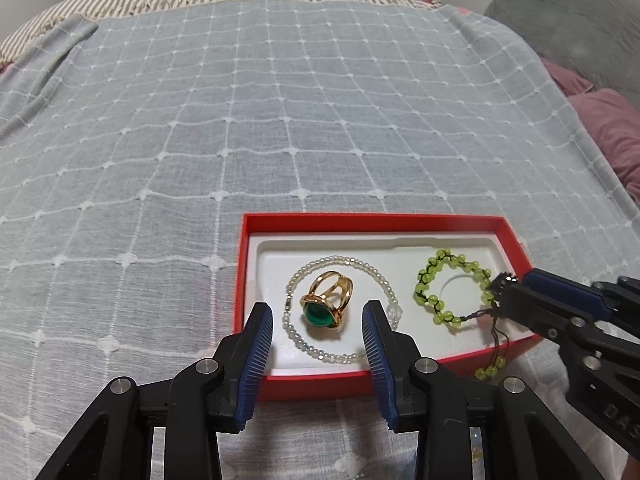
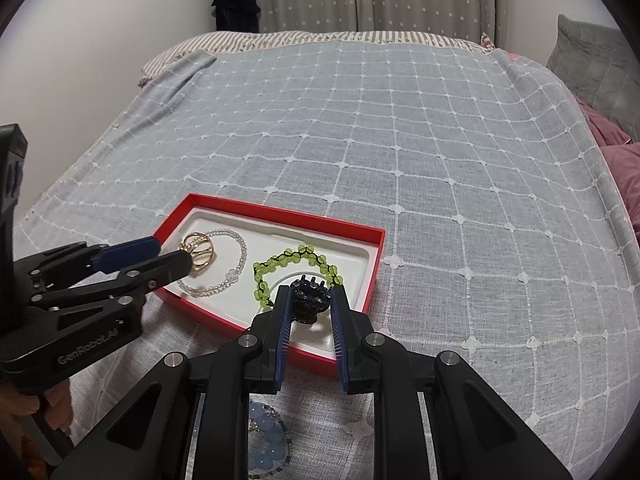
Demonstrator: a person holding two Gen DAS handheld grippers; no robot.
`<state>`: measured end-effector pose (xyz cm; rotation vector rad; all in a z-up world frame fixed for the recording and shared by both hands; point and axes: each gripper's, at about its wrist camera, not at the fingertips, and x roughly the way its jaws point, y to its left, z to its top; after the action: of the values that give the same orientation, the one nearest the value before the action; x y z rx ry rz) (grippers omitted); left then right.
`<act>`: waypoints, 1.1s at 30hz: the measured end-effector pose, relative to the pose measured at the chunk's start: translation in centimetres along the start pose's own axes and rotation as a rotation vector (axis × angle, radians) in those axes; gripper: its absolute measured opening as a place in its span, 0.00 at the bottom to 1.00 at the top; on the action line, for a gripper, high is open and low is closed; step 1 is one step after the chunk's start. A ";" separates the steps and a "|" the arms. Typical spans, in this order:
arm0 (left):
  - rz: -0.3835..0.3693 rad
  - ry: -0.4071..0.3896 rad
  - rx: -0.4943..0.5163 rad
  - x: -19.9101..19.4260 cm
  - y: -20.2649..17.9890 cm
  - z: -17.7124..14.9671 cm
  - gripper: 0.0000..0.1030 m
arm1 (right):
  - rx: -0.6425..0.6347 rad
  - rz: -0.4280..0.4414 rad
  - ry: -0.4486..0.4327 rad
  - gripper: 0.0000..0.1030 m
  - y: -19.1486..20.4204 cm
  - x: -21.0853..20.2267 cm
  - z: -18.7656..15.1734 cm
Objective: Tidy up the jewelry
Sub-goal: 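Carry the held ring and black charm over the red box and lower them, then open both tools to drop the ring and charm into the box, then withdraw both tools from the box toward the remaining jewelry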
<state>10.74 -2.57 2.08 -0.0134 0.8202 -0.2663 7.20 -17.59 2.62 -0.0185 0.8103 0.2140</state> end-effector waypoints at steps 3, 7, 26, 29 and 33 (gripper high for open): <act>0.000 -0.008 0.000 -0.6 0.1 -0.1 0.43 | -0.001 0.001 0.001 0.20 0.1 0.2 0.0; 0.002 -0.017 -0.007 -1.3 0.6 -0.2 0.46 | 0.002 0.006 -0.004 0.20 0.1 0.5 0.1; 0.041 0.017 -0.031 -3.4 1.8 -2.4 0.82 | 0.002 0.009 -0.009 0.56 0.2 -3.4 -1.1; 0.041 0.043 -0.041 -3.3 1.9 -3.0 0.82 | 0.006 0.001 0.012 0.56 0.0 -3.7 -1.9; 0.043 0.065 -0.040 -3.3 1.9 -3.7 0.82 | 0.003 -0.006 0.042 0.56 0.1 -3.9 -2.9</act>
<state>6.32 0.39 1.69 -0.0242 0.8891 -0.2103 2.50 -18.48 3.43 -0.0227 0.8528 0.2076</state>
